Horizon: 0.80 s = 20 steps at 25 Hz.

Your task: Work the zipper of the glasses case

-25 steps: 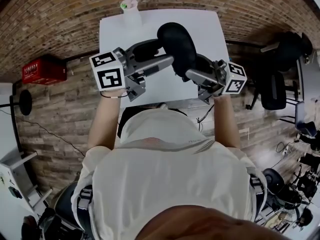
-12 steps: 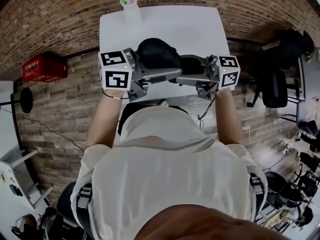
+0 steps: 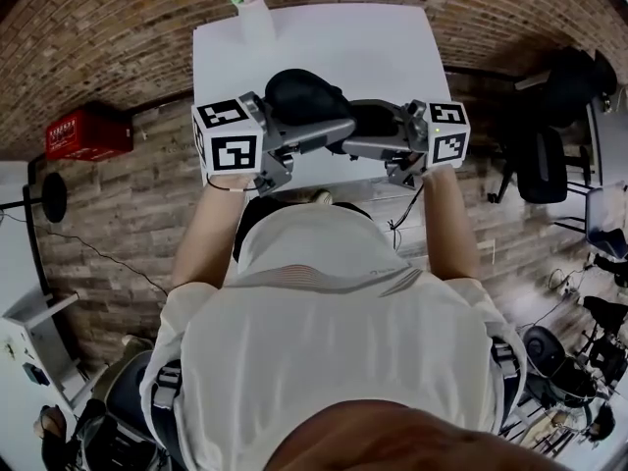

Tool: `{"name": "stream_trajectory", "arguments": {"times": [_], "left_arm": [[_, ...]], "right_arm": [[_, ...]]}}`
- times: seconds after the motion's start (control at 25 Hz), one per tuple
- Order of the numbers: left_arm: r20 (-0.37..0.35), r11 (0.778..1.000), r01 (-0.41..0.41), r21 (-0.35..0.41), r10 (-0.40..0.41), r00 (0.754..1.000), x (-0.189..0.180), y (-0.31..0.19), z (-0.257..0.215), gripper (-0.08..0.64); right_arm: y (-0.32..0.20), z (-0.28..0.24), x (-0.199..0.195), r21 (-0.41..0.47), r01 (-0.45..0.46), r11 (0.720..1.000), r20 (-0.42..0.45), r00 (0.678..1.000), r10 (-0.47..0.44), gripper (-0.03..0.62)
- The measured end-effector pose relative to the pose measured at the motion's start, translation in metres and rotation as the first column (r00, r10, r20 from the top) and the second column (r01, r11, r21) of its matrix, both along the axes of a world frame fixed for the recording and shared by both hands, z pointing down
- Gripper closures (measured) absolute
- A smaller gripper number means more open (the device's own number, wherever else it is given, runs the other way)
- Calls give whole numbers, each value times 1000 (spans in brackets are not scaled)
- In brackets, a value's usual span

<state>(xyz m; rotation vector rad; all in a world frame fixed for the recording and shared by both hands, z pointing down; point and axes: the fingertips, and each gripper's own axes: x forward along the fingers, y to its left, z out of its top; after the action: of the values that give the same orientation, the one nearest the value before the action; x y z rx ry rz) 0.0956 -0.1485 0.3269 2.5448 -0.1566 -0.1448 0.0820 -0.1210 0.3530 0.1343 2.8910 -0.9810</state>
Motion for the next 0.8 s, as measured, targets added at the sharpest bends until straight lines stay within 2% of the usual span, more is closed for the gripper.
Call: {"name": "stream_trajectory", "arguments": {"times": [0.12,0.2,0.32,0.4,0.44,0.52,0.68,0.8], "left_arm": [[-18,997,74,-20,-75,997,-5,-12,-2,288],[-37,987,156,-48,-158,987,-13,-26,-4,288],[-37,951,301,-70,-304,952,-31,-45,-6,288],[-37,924,376,-64,-379,925,-42,-53,-9,290],[-41,912,406,-60,-409,912,-48,-57,-10,290],[-54,888,455,-61,-458,887,-55,-64,-13,290],[-83,850,518,-94,-525,847,-61,-73,-20,290],[-87,834,542,-104,-551,830,-63,-72,-23,290]], "right_arm": [[-11,-1,13,37,-110,993,-9,994,111,276],[-23,-1,28,60,-223,973,-8,975,224,278],[-34,-1,46,139,-384,913,-32,919,392,313],[-34,-1,48,245,-447,860,-74,876,477,321],[-33,-1,48,300,-471,830,-90,852,516,348],[-28,-4,43,379,-493,783,-103,818,566,392],[-16,1,18,458,-444,770,-156,813,561,420],[-20,12,4,479,-443,758,-199,787,585,441]]}}
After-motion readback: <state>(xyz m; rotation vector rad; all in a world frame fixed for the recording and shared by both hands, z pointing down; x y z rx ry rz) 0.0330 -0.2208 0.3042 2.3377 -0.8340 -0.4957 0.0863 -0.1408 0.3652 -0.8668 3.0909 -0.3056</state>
